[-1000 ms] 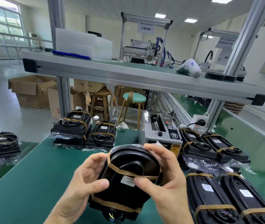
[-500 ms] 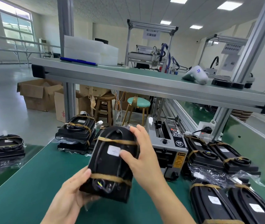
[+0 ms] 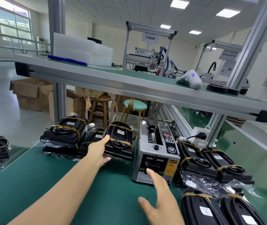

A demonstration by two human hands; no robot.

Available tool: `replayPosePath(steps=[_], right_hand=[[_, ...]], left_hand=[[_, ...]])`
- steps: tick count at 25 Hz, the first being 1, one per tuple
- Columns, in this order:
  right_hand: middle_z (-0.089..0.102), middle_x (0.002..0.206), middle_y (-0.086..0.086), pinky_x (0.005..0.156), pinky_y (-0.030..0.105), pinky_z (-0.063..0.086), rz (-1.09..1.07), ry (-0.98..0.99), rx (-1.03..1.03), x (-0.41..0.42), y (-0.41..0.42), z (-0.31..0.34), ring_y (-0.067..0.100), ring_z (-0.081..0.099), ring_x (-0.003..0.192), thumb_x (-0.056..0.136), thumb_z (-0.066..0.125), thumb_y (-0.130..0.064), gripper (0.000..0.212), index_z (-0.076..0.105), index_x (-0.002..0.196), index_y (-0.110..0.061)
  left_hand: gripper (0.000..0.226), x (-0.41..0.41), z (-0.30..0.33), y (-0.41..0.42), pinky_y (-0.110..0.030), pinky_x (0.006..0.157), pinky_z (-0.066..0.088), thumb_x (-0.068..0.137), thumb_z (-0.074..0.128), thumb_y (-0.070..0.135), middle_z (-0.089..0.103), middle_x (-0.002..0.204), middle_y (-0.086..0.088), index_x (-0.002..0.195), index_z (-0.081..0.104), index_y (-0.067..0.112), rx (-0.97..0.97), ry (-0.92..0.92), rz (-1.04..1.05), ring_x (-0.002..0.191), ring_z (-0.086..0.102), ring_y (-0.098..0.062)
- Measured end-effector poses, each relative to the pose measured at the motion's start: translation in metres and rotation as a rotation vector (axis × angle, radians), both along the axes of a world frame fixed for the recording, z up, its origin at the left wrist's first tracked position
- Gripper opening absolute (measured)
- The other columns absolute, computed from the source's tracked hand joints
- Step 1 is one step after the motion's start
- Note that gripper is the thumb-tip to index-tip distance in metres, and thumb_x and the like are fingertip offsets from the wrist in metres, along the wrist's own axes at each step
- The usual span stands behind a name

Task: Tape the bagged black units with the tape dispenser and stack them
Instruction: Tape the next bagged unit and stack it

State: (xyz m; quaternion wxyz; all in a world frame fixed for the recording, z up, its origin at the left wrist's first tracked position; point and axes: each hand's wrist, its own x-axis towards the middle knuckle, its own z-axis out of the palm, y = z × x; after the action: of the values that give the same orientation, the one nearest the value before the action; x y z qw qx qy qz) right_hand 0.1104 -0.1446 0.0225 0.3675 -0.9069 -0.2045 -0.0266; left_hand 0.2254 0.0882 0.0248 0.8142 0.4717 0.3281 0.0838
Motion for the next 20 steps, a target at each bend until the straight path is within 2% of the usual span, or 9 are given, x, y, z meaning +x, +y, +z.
replayPosePath(steps=[8,11,13,15,17,20], right_hand=[[0.027,0.149,-0.016,0.11,0.022,0.026,-0.204,-0.048,-0.257,0.02,-0.085,0.002,0.007,0.027,0.139,0.09,0.062,-0.036,0.065,0.026,0.144,-0.039],[0.027,0.15,-0.014,0.108,0.026,0.032,-0.25,0.003,-0.322,0.024,-0.102,-0.006,0.01,0.03,0.138,0.089,0.062,-0.037,0.064,0.028,0.144,-0.038],[0.028,0.15,-0.01,0.108,0.028,0.035,-0.276,0.041,-0.338,0.024,-0.11,-0.011,0.013,0.032,0.136,0.088,0.063,-0.038,0.065,0.029,0.144,-0.036],[0.028,0.149,-0.013,0.106,0.026,0.034,-0.314,0.044,-0.391,0.021,-0.115,-0.013,0.011,0.033,0.135,0.088,0.061,-0.045,0.064,0.029,0.143,-0.038],[0.029,0.146,-0.016,0.104,0.025,0.034,-0.352,0.048,-0.417,0.016,-0.122,-0.013,0.01,0.034,0.133,0.087,0.06,-0.052,0.062,0.031,0.141,-0.041],[0.028,0.147,-0.013,0.106,0.027,0.033,-0.371,0.102,-0.425,0.009,-0.129,-0.013,0.013,0.031,0.134,0.087,0.058,-0.055,0.062,0.03,0.141,-0.04]], left_hand=[[0.057,0.03,-0.019,-0.013,-0.045,0.072,0.051,0.091,0.061,0.038,0.048,0.135,-0.016,0.136,0.04,0.011,0.068,0.072,0.024,0.116,0.052,-0.038],[0.049,0.03,-0.025,-0.014,-0.045,0.071,0.051,0.093,0.058,0.037,0.05,0.131,-0.017,0.13,0.044,0.008,0.108,0.061,0.051,0.114,0.053,-0.038],[0.042,0.028,-0.029,-0.018,-0.045,0.075,0.053,0.093,0.058,0.034,0.054,0.126,-0.018,0.123,0.05,0.005,0.11,0.031,0.088,0.111,0.055,-0.036],[0.038,0.024,-0.034,-0.024,-0.044,0.082,0.054,0.091,0.063,0.026,0.059,0.12,-0.017,0.121,0.053,0.005,0.03,-0.038,0.122,0.108,0.059,-0.033],[0.044,0.018,-0.038,-0.027,-0.039,0.086,0.054,0.087,0.067,0.012,0.061,0.12,-0.014,0.129,0.053,0.008,-0.064,-0.133,0.131,0.106,0.062,-0.029],[0.056,0.017,-0.041,-0.027,-0.039,0.093,0.051,0.083,0.066,-0.004,0.06,0.123,-0.014,0.135,0.051,0.012,-0.017,-0.159,0.195,0.107,0.061,-0.028]])
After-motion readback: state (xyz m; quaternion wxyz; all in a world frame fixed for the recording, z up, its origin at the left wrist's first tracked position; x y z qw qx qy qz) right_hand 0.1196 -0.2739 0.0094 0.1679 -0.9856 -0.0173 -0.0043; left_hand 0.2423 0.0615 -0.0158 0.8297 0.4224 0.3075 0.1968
